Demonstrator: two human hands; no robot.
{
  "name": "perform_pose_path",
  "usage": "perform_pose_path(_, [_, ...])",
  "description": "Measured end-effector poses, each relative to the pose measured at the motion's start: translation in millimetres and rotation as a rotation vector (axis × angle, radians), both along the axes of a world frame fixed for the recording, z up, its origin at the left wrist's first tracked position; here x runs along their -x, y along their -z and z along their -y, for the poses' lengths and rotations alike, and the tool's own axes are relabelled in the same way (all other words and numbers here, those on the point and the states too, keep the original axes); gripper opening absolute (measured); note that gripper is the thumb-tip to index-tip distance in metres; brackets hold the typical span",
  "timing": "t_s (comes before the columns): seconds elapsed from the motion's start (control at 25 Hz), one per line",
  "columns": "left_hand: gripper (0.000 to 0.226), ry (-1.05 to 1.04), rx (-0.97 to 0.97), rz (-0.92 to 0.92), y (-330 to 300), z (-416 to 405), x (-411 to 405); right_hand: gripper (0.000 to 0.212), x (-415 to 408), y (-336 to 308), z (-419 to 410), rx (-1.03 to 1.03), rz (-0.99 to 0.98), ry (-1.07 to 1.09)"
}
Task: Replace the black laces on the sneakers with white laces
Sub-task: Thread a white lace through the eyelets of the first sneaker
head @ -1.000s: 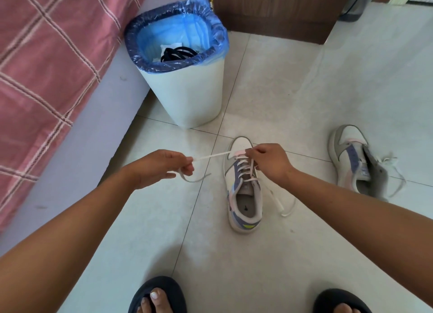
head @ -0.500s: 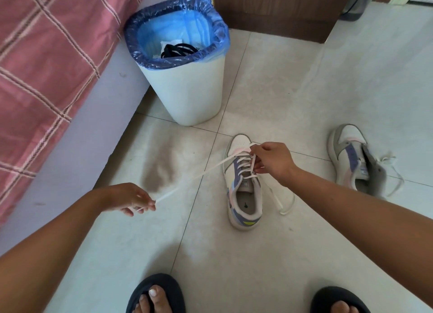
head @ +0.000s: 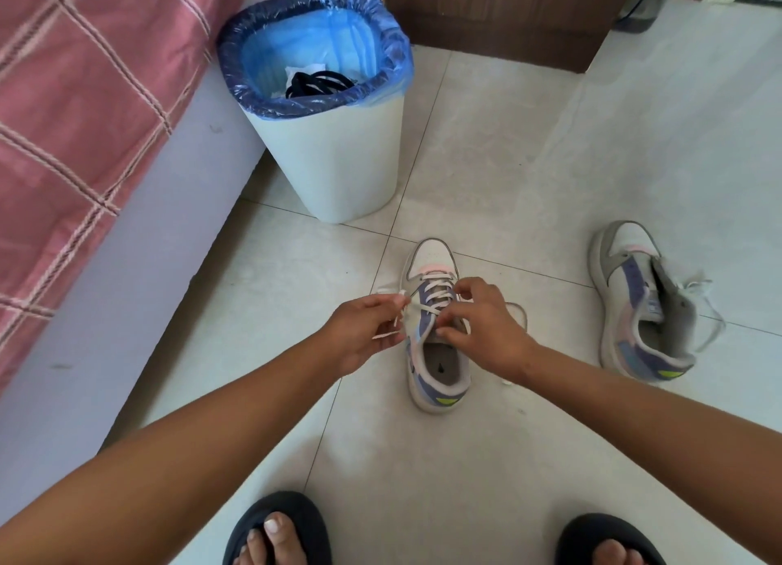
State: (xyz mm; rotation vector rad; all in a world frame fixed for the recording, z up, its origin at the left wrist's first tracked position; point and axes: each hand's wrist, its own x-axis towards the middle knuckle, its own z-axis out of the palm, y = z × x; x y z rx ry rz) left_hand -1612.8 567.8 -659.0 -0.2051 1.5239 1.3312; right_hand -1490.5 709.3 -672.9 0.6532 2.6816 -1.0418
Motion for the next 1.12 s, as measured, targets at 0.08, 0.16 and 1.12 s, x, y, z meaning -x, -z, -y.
perform_pose_path(0.08, [0.013,0.019,0.074,-0.081,3.6,-9.1,-5.5,0.015,1.7,0.8,5.3,-0.005,0.034,0.019])
perform_pose_path(0.16, [0.02,0.034,0.131,-0.186,5.3,-13.7,-8.3,0.017,3.8,0.6,8.2,0.005,0.045,0.058])
perform_pose_path(1.12, [0.036,0.71,0.244,-1.02,13.4,1.3,-37.9,0.015,7.6,6.7,17.7,0.005,0.058,0.12])
